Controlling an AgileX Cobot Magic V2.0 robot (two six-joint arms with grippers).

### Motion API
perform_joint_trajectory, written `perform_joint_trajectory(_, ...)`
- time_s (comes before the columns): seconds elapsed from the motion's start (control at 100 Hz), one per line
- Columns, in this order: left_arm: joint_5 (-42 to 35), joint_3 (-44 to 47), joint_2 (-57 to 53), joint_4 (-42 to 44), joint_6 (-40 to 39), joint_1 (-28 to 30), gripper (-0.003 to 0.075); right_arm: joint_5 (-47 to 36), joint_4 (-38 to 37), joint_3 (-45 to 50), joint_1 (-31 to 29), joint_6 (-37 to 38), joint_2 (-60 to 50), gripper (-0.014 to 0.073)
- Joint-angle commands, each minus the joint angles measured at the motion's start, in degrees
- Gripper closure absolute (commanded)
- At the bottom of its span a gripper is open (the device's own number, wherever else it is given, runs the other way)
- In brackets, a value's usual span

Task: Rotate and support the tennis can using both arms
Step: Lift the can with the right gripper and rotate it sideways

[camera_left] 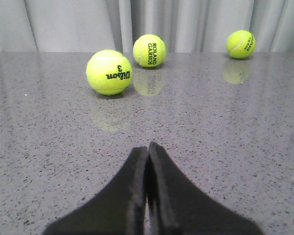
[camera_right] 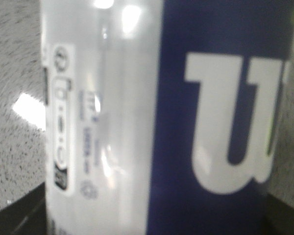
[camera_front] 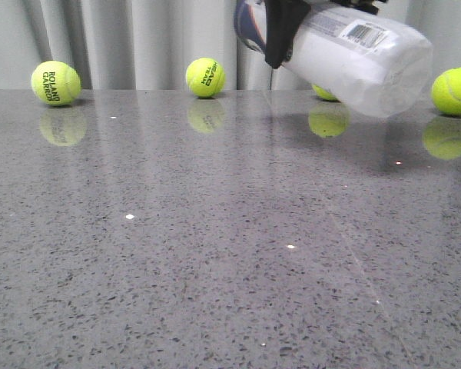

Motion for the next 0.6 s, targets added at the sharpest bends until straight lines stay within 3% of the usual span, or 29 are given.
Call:
perform_joint_trajectory(0.0, -4.4, 2.5, -1.9, -0.5, -0.5, 0.0, 0.074, 3.5, 0.5, -2.2, 1.1, -7.5, -3.2, 0.0268)
perform_joint_trajectory(0.38, -4.4, 2.5, -1.9, -0.5, -0.5, 0.0, 0.074, 5.2, 0.5, -2.2, 9.6, -40.8, -3.2, 0.0268)
perform_joint_trajectory(0.59, -4.4, 2.5, -1.9, -0.5, -0.5, 0.0, 0.074, 5.2, 0.5, -2.1, 11.7, -45.4, -3.0, 0.027)
